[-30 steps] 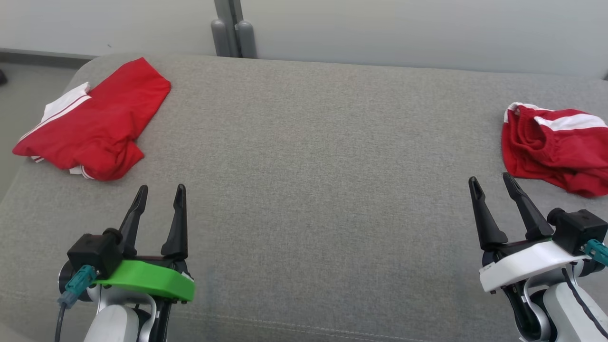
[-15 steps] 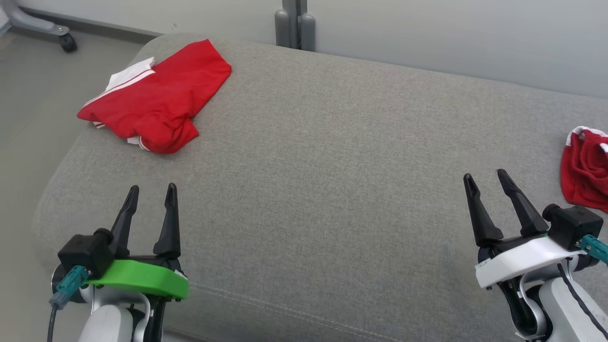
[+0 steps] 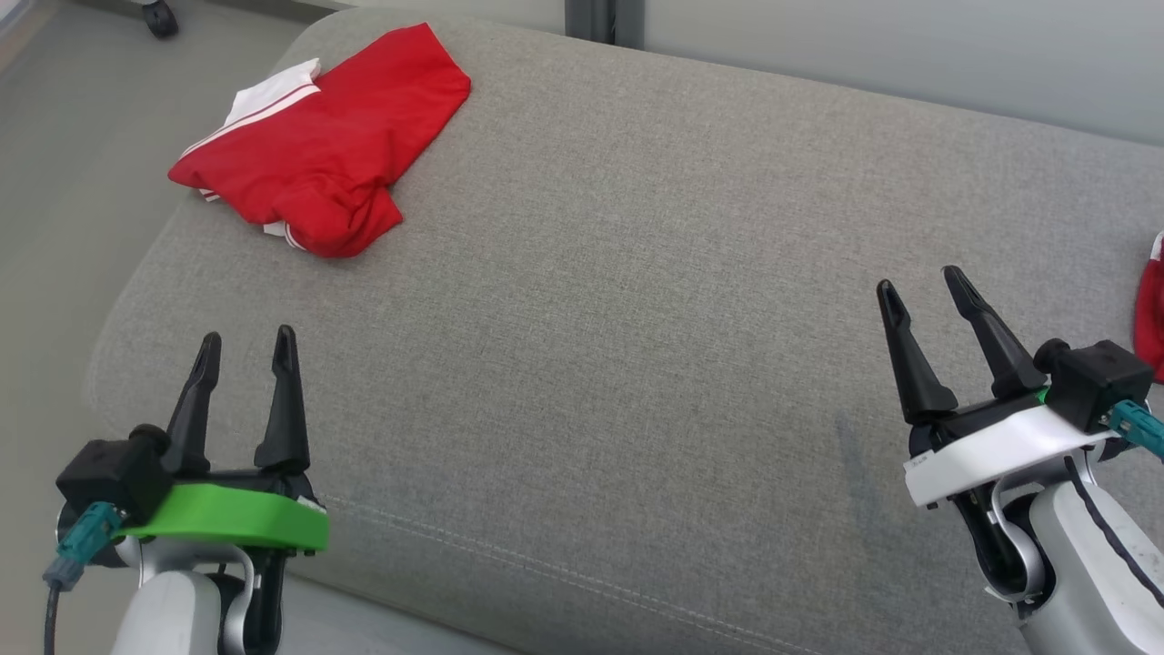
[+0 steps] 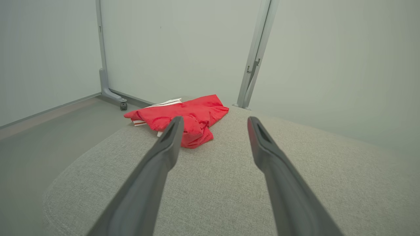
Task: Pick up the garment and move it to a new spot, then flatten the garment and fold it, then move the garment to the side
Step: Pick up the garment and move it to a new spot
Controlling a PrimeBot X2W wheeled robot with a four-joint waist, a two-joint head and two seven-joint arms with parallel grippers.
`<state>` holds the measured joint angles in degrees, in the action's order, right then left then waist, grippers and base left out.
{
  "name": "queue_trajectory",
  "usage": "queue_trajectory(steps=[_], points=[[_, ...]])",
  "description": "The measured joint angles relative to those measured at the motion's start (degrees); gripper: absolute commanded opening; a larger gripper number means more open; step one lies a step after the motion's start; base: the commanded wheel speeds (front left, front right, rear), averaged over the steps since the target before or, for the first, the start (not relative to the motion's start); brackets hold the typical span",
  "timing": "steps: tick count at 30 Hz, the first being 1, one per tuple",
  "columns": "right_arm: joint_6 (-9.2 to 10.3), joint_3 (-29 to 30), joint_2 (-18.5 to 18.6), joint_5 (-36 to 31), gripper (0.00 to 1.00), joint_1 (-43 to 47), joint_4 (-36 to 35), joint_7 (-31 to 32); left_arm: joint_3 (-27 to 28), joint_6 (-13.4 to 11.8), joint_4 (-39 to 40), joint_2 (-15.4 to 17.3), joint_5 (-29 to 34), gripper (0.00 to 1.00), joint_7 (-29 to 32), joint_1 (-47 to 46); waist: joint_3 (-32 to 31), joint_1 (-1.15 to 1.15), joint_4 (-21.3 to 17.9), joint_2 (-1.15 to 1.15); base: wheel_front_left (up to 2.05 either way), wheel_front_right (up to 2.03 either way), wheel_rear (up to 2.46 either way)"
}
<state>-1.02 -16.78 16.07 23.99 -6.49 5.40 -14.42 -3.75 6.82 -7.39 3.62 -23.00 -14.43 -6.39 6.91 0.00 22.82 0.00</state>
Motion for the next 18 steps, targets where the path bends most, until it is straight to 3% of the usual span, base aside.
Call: queue_trajectory(steps=[5,11,18], points=[[-0.23,-0.31,0.23,-0.49,1.00,-1.79,-0.47,0.34,0.85,0.05,1.53,1.21,-0.01,1.00,0.00,-2.80,1.69,0.00,-0.26,0.00,0.00,0.00,0.00],[-0.23,-0.36,0.49,-0.97,1.00,-3.42,-1.19,0.42,2.18,0.19,2.74,5.43,-0.12,1.00,0.40,-10.94,4.23,0.00,-0.91,0.00,0.00,0.00,0.00],[-0.49,-1.37,0.44,-2.38,1.00,-6.34,-2.10,0.92,6.15,0.23,-1.46,9.48,-5.11,1.00,7.02,-20.29,7.61,0.00,-2.59,0.00,0.00,0.00,0.00]])
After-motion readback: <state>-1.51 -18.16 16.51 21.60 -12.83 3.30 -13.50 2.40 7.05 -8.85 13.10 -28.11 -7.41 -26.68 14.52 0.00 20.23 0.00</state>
